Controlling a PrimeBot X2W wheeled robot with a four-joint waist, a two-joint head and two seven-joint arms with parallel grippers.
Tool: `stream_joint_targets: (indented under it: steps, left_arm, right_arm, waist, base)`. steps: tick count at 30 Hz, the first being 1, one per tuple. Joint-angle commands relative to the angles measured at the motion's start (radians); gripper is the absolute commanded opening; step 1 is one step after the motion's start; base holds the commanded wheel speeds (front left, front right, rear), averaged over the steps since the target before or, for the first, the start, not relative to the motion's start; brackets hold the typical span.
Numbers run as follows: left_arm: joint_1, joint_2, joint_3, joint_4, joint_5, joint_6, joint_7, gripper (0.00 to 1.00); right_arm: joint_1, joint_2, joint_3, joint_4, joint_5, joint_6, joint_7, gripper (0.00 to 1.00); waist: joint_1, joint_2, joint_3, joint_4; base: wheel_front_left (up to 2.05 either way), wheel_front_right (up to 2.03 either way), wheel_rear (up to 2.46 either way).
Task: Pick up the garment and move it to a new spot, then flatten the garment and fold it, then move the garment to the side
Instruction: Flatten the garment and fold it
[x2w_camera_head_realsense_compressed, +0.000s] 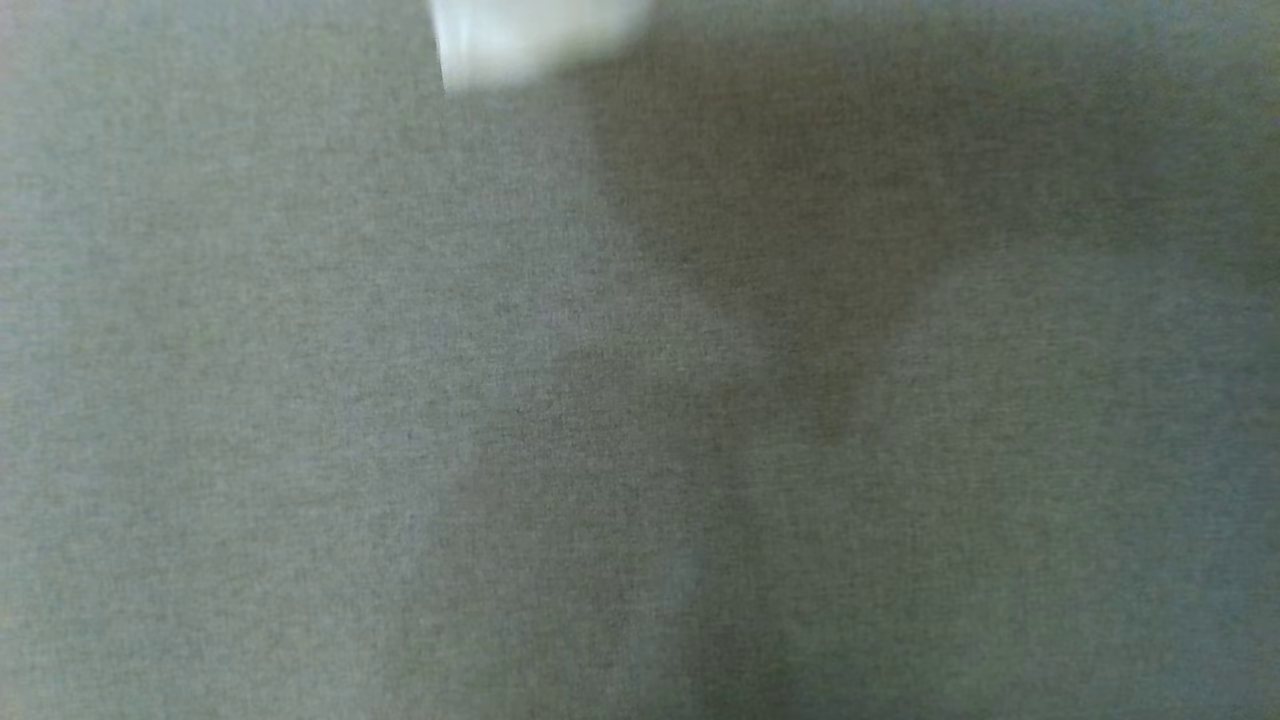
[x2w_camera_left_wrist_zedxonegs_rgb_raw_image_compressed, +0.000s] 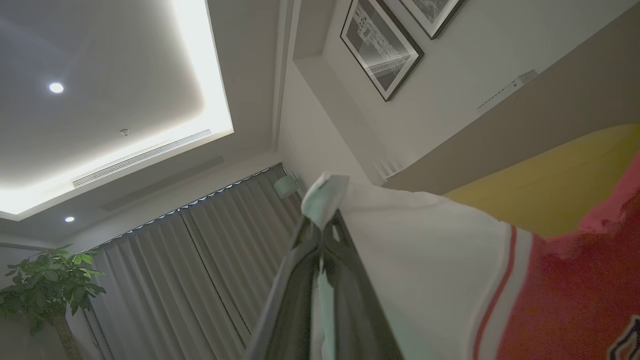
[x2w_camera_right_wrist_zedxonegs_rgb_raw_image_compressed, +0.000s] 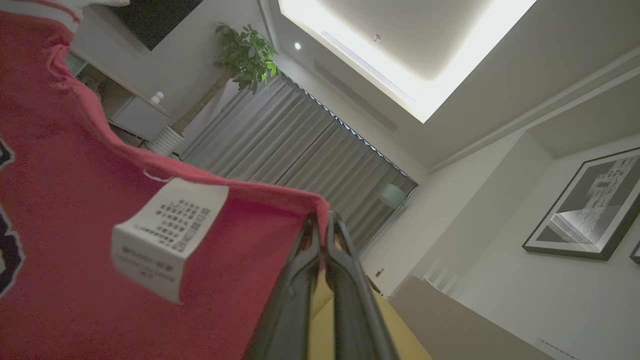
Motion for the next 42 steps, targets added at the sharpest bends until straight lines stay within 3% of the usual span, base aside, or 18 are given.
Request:
stream_joint_targets:
  steps: [1,6,11,17,21,27,33,38,42]
  left_arm:
    - [-0.037,0.020,0.060,-0.045,0.007,-0.007,-0.003,0.00]
    - [0.066,0.029,0.108,-0.135,0.014,-0.035,-0.003,0.00]
    - [0.273,0.067,0.159,-0.268,0.017,-0.058,-0.004,0.00]
    - [0.635,0.131,0.209,-0.456,0.033,-0.068,-0.004,0.00]
    - [0.902,0.158,0.223,-0.578,0.091,-0.050,-0.004,0.00]
    - [1.229,0.161,0.191,-0.690,0.177,-0.002,-0.004,0.00]
    - [1.454,0.156,0.149,-0.738,0.209,0.019,-0.004,0.00]
    - [1.530,0.163,0.155,-0.768,0.206,0.019,-0.004,0.00]
    - [1.462,0.142,0.191,-0.752,0.209,0.003,-0.004,0.00]
  right_arm:
    - [0.014,-0.014,-0.024,-0.020,-0.018,0.007,-0.001,0.00]
    - [0.067,-0.028,-0.023,-0.036,-0.026,0.007,-0.001,0.00]
    - [0.205,-0.046,-0.043,-0.053,-0.022,0.007,-0.001,0.00]
    - [0.481,-0.061,-0.150,-0.111,-0.002,0.007,-0.001,0.00]
    - [0.735,-0.068,-0.270,-0.179,0.012,0.007,-0.001,0.00]
    - [1.140,0.015,-0.482,-0.319,0.008,0.007,-0.001,0.00]
    - [1.412,0.122,-0.580,-0.433,-0.047,0.007,-0.001,0.00]
    - [1.488,0.159,-0.605,-0.459,-0.045,0.007,-0.001,0.00]
    - [1.431,0.162,-0.560,-0.416,-0.010,0.007,-0.001,0.00]
  waist:
    - [-0.0005,0.0001,0.032,0.007]
    - [-0.0005,0.0001,0.043,0.020]
    - [-0.0005,0.0001,0.049,0.039]
    - [-0.0005,0.0001,0.029,0.060]
    - [-0.0005,0.0001,-0.005,0.065]
    - [-0.0005,0.0001,-0.058,0.066]
    - [-0.0005,0.0001,-0.102,0.046]
    - [-0.0005,0.0001,-0.109,0.035]
    - [-0.0005,0.0001,-0.094,0.030]
  base:
    - [0.00,0.00,0.00]
    - [0.00,0.00,0.00]
    - [0.00,0.00,0.00]
    - [0.00,0.00,0.00]
    - [0.00,0.00,0.00]
    - [0.00,0.00,0.00]
    - [0.00,0.00,0.00]
    - [0.00,0.00,0.00]
    - [0.00,0.00,0.00]
